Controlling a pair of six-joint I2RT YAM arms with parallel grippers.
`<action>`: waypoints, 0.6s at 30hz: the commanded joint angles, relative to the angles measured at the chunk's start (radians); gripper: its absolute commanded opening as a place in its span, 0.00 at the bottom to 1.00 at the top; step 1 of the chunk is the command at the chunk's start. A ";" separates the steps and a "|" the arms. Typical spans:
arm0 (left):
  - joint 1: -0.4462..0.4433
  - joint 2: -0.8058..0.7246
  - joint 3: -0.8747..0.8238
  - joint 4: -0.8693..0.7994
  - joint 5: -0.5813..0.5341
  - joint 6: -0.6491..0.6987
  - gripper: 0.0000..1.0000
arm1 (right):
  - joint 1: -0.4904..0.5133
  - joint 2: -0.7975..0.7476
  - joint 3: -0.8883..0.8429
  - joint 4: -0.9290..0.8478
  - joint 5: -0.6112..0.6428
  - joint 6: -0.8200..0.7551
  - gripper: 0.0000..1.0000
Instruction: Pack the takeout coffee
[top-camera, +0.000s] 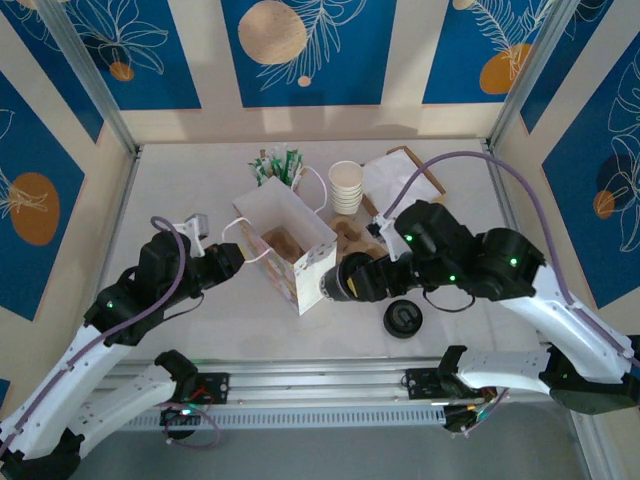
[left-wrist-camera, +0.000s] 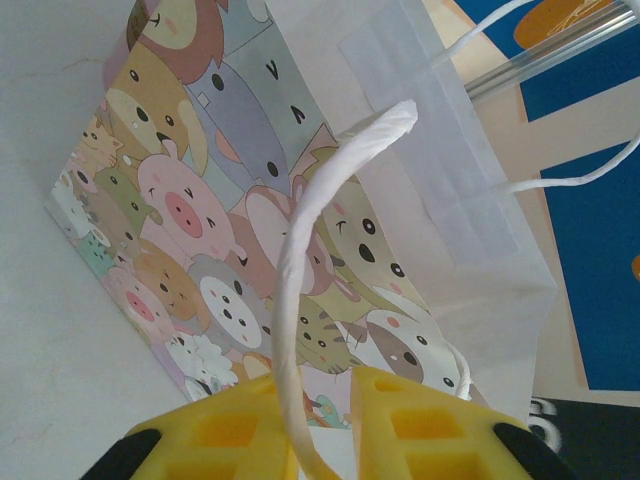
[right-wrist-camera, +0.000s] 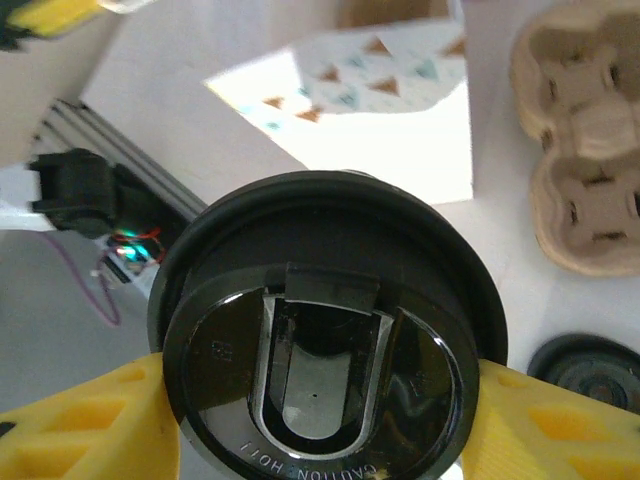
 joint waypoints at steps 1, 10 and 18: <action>-0.010 0.005 0.031 -0.027 0.002 0.020 0.20 | 0.005 0.009 0.083 -0.006 -0.068 -0.060 0.53; -0.010 0.024 0.034 -0.019 0.020 0.017 0.20 | 0.005 0.172 0.295 0.036 -0.017 -0.077 0.52; -0.012 0.050 0.052 0.001 0.075 0.000 0.17 | -0.049 0.358 0.483 0.011 0.018 -0.113 0.51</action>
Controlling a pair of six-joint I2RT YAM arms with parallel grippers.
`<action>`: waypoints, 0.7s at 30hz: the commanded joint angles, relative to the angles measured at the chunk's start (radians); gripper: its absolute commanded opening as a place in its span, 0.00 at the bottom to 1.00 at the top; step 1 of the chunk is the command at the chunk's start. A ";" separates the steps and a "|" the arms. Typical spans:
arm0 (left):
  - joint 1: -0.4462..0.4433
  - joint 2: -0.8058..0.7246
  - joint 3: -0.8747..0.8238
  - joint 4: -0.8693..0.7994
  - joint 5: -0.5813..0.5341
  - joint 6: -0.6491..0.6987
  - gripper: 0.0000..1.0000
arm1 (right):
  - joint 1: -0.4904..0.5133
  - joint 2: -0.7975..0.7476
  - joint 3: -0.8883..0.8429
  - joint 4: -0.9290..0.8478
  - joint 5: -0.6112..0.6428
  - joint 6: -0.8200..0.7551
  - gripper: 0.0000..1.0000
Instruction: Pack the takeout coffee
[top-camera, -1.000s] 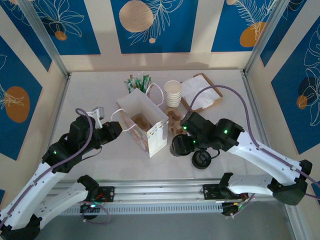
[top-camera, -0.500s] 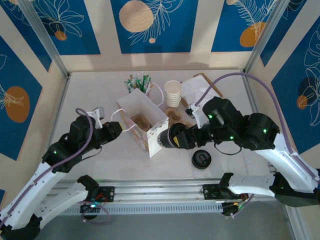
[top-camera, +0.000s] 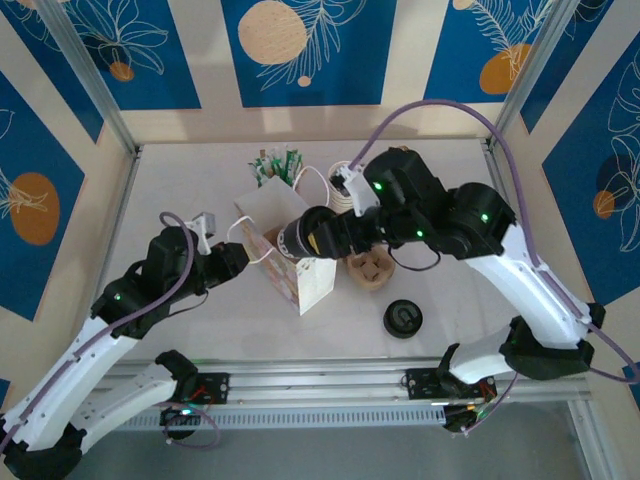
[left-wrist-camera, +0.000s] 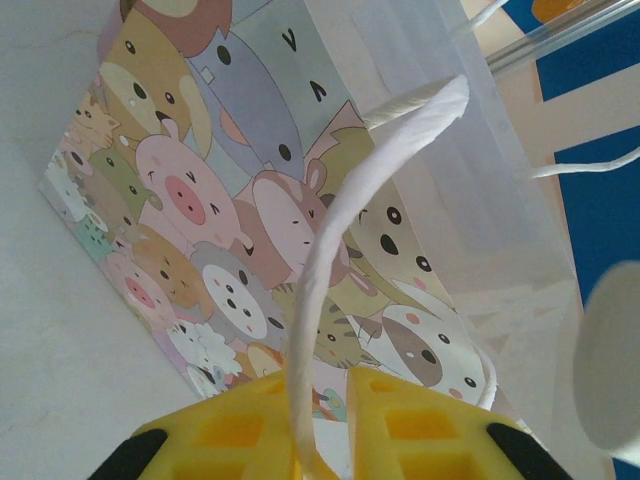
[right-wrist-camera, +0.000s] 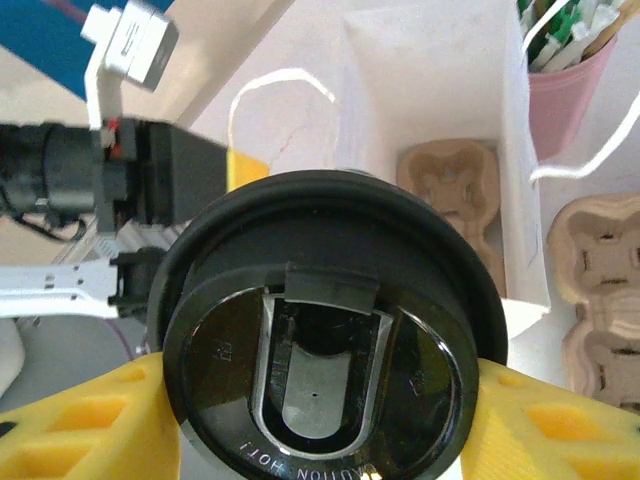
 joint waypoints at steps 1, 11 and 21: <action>-0.011 -0.001 0.039 0.010 0.042 -0.001 0.17 | -0.031 0.035 0.066 -0.004 0.018 -0.035 0.51; -0.034 0.011 0.044 0.028 0.102 -0.029 0.16 | -0.094 0.130 0.138 -0.050 -0.026 -0.083 0.50; -0.173 0.044 0.070 0.023 0.074 -0.032 0.15 | -0.115 0.242 0.211 -0.168 -0.084 -0.182 0.50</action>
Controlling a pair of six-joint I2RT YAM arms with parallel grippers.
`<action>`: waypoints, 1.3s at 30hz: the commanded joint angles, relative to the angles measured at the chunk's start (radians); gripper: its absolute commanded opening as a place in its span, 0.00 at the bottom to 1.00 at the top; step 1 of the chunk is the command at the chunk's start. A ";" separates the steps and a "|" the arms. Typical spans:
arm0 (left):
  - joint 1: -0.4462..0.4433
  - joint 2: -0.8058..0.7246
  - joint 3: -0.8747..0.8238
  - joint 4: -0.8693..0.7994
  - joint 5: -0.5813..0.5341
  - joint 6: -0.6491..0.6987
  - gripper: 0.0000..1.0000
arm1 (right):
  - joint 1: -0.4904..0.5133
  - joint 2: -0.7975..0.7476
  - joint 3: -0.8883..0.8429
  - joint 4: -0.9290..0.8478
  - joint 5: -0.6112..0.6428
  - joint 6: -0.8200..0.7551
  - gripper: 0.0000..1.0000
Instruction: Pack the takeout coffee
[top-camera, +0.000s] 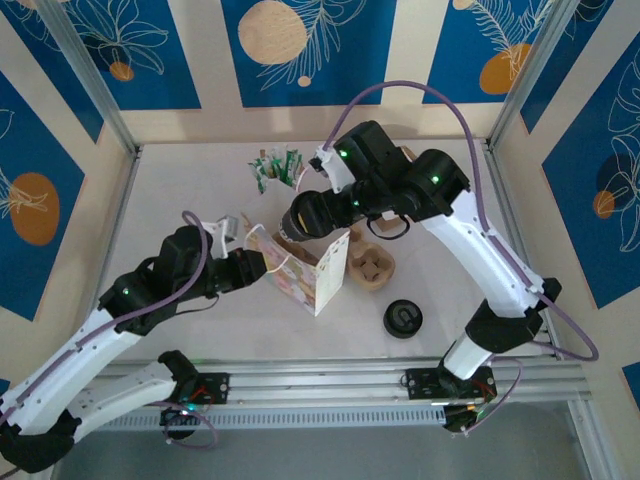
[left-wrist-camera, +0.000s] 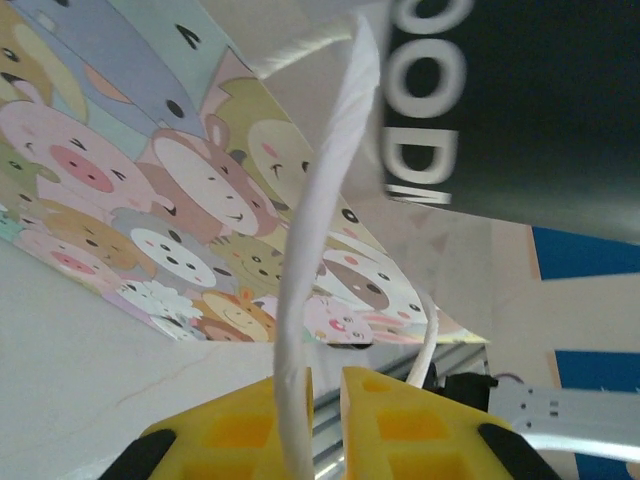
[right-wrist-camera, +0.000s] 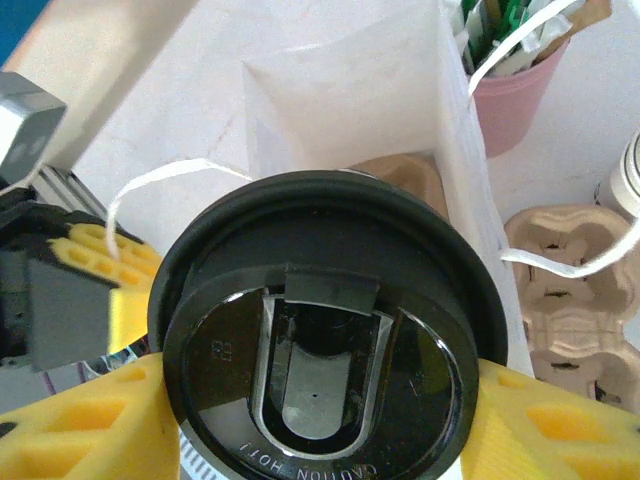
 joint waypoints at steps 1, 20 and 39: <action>-0.039 -0.010 0.029 0.008 -0.009 -0.011 0.15 | -0.006 0.026 0.037 -0.068 -0.046 -0.072 0.50; -0.057 -0.026 0.070 -0.034 0.015 0.021 0.27 | 0.041 0.265 0.216 -0.275 0.026 -0.247 0.49; -0.057 -0.013 0.278 -0.231 -0.128 0.161 0.84 | 0.072 0.287 0.170 -0.282 0.134 -0.233 0.49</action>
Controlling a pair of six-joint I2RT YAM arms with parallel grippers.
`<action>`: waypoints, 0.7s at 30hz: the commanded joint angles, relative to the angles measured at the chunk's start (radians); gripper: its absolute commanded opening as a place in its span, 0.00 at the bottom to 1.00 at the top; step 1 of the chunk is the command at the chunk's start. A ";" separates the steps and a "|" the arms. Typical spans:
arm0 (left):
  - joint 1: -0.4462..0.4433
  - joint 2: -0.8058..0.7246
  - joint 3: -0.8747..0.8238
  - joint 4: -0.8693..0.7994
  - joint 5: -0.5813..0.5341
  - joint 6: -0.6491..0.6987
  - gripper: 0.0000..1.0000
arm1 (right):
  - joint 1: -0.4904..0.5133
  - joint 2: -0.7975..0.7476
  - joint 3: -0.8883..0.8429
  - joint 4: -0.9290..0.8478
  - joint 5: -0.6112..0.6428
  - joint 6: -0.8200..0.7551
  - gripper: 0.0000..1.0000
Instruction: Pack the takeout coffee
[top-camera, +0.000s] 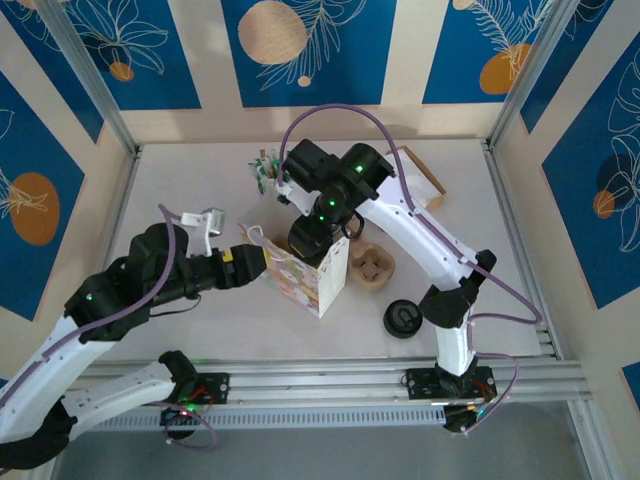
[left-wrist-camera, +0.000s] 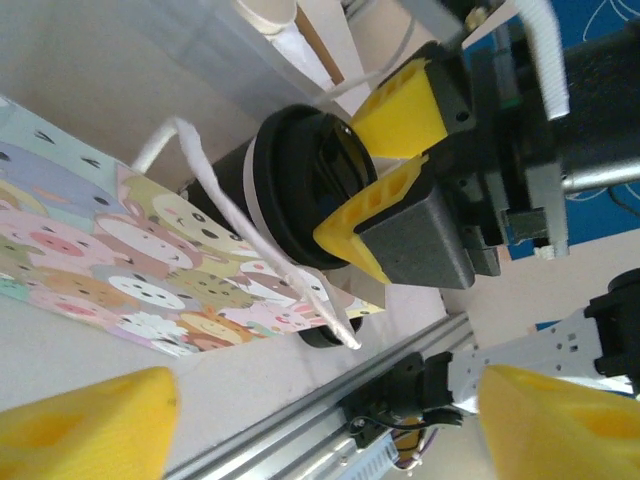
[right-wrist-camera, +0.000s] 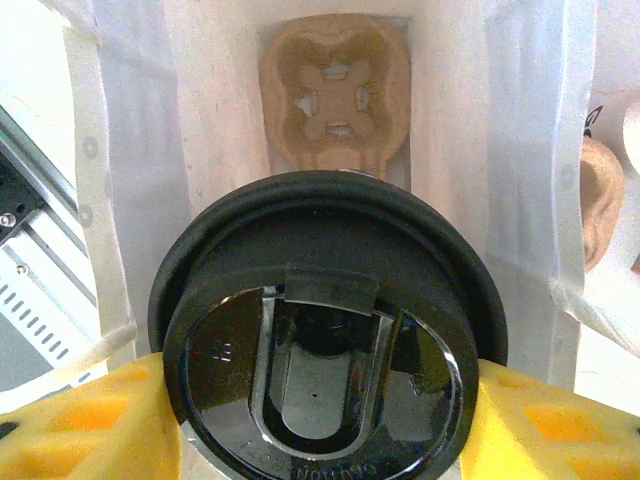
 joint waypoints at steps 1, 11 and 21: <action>-0.009 0.002 0.079 -0.095 -0.080 0.063 0.86 | 0.007 0.003 -0.016 -0.010 0.020 -0.007 0.49; -0.008 0.031 0.231 -0.165 -0.342 0.197 0.86 | 0.021 0.051 0.017 -0.040 0.045 -0.005 0.49; 0.098 0.123 0.262 -0.140 -0.383 0.249 0.64 | 0.026 0.072 0.010 -0.046 0.044 0.006 0.49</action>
